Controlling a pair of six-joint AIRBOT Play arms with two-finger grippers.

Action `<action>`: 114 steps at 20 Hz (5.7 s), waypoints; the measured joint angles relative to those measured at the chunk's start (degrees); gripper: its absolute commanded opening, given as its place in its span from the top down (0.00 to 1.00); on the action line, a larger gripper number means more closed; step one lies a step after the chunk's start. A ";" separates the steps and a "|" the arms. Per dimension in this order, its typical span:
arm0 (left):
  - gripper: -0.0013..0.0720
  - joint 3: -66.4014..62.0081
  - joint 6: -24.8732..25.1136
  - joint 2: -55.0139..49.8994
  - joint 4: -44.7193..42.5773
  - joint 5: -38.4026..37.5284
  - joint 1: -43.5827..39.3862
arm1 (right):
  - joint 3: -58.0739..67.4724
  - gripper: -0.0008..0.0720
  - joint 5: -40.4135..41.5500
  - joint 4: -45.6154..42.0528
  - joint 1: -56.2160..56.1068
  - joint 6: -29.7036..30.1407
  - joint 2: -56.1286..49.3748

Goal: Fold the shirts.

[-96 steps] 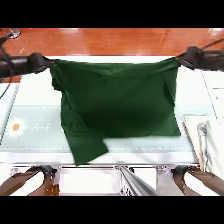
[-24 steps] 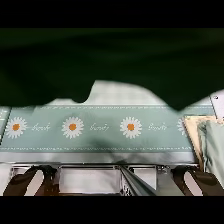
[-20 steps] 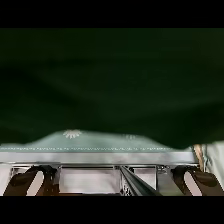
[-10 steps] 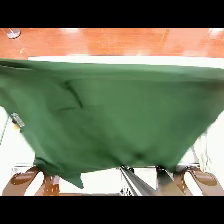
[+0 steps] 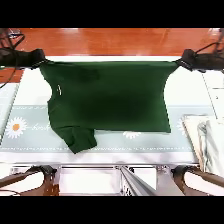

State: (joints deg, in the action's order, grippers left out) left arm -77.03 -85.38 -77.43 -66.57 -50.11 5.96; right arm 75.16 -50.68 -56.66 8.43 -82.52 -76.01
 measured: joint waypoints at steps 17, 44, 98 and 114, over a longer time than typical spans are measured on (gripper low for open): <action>0.03 3.37 5.86 -13.60 4.79 -11.87 0.52 | 9.01 0.14 -13.42 -0.24 1.25 0.46 -22.56; 0.94 57.75 21.00 20.61 27.12 -14.62 11.08 | -49.31 0.14 -10.03 1.95 22.77 -0.15 32.35; 0.94 27.36 14.82 8.28 24.09 -6.54 5.64 | -32.83 0.96 -2.21 7.06 6.43 -0.20 15.91; 0.03 -3.48 8.72 -17.14 16.44 -24.70 9.22 | -14.08 0.14 -7.43 3.04 13.07 -1.84 -8.31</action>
State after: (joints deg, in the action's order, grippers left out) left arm -80.51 -76.66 -94.56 -50.13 -74.81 15.18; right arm 61.08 -58.11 -53.63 21.50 -84.36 -84.31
